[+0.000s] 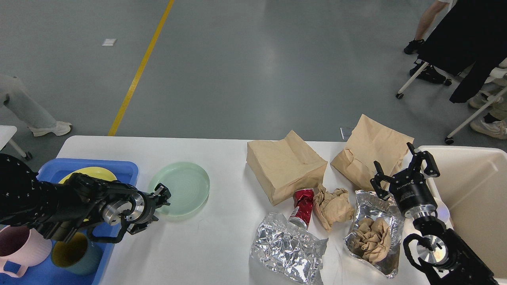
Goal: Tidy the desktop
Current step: 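Grasp the rim of the pale green plate with the left gripper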
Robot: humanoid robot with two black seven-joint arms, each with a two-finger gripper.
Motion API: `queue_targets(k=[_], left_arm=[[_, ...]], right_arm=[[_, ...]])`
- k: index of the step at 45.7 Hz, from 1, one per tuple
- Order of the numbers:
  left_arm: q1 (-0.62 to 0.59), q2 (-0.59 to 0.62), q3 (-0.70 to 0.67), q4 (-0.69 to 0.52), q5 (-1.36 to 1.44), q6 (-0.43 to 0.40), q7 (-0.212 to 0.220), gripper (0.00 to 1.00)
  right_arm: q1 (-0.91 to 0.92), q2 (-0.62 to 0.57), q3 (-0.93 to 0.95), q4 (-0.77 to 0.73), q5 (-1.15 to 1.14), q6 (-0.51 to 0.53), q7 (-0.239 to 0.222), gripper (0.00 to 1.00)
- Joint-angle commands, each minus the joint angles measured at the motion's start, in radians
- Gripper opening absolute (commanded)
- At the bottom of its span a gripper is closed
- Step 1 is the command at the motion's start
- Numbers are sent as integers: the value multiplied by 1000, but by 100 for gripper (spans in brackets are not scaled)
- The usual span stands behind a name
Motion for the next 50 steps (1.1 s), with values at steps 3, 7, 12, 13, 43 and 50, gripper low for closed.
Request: queue_targets(k=[3, 7, 12, 13, 43, 50], left_arm=[[7, -1, -2, 26, -1, -2, 4, 37], [10, -3, -2, 27, -4, -2, 2, 34], [23, -1, -2, 43, -4, -2, 2, 33], [30, -1, -3, 49, -4, -2, 2, 33], [50, -3, -25, 69, -1, -14, 2, 13], [55, -1, -28, 69, -1, -15, 5, 7]], right_arm=[[0, 0, 0, 1, 0, 0, 0, 100], [0, 0, 0, 1, 0, 0, 0, 100], [0, 0, 0, 1, 0, 0, 0, 100], [0, 0, 0, 1, 0, 0, 0, 100], [0, 0, 0, 1, 0, -1, 0, 100], [0, 0, 0, 0, 0, 0, 0, 100]])
